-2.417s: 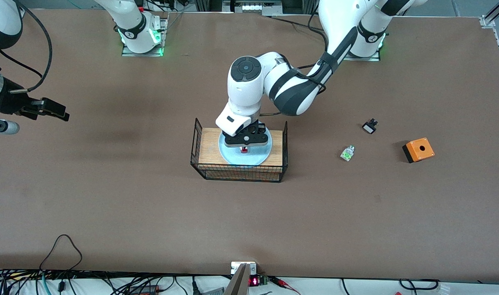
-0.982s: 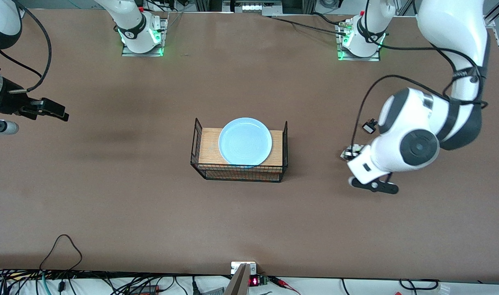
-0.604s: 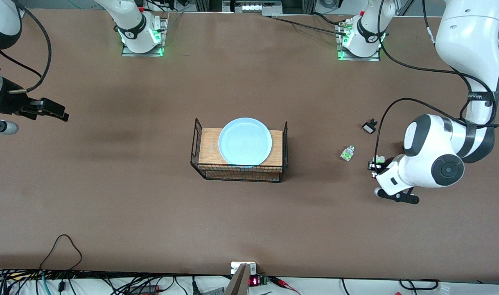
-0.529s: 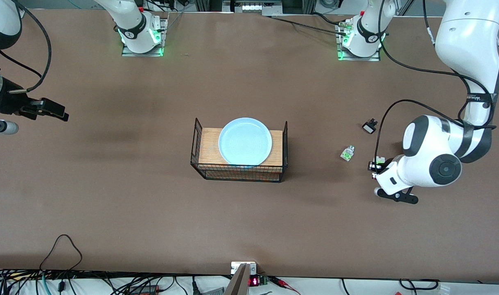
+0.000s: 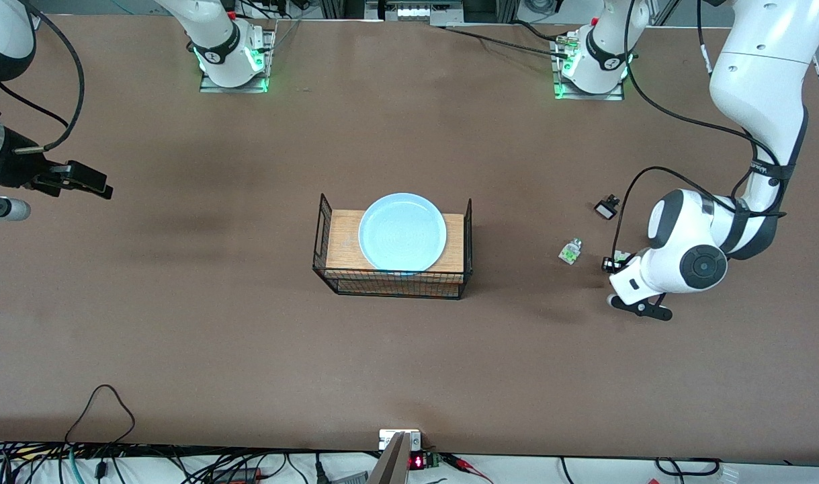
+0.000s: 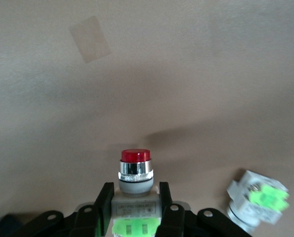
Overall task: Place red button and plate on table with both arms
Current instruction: 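Carry the red button with the left gripper beside the green switches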
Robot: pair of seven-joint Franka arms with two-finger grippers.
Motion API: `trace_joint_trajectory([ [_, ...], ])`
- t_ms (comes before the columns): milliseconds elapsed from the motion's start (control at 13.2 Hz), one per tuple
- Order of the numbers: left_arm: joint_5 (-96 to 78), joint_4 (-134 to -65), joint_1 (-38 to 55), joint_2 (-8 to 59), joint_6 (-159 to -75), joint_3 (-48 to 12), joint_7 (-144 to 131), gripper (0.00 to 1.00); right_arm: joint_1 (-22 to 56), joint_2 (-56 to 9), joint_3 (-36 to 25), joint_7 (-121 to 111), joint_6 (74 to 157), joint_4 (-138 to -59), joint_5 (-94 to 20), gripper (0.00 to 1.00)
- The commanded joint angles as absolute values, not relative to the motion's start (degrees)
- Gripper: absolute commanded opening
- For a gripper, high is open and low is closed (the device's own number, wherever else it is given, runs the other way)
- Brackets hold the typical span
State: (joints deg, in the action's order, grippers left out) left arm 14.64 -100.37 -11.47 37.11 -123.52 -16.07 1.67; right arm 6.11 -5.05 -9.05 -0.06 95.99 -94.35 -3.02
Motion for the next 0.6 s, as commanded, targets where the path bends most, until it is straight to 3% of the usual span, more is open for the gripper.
trace_joint_trajectory([
  [0, 15.9, -105.3, -13.3, 35.8, -129.1, -17.0, 2.7, 0.37, 5.9, -5.4, -8.8, 0.7, 95.8, -93.6, -2.2, 1.00],
  [151, 15.9, -104.6, -13.4, 35.0, -128.1, -17.0, 3.2, 0.93, 6.0, -5.4, -8.8, 0.7, 95.8, -93.5, -2.2, 1.00],
  [227, 15.9, -104.4, -13.4, 34.6, -127.6, -17.0, 3.4, 1.00, 6.0, -5.4, -8.8, 0.7, 95.9, -93.5, -2.2, 1.00],
  [529, 15.8, -101.4, -12.7, 30.9, -121.9, -17.4, 2.8, 1.00, 6.2, -5.4, -8.8, 0.7, 96.7, -93.5, -2.3, 1.00],
])
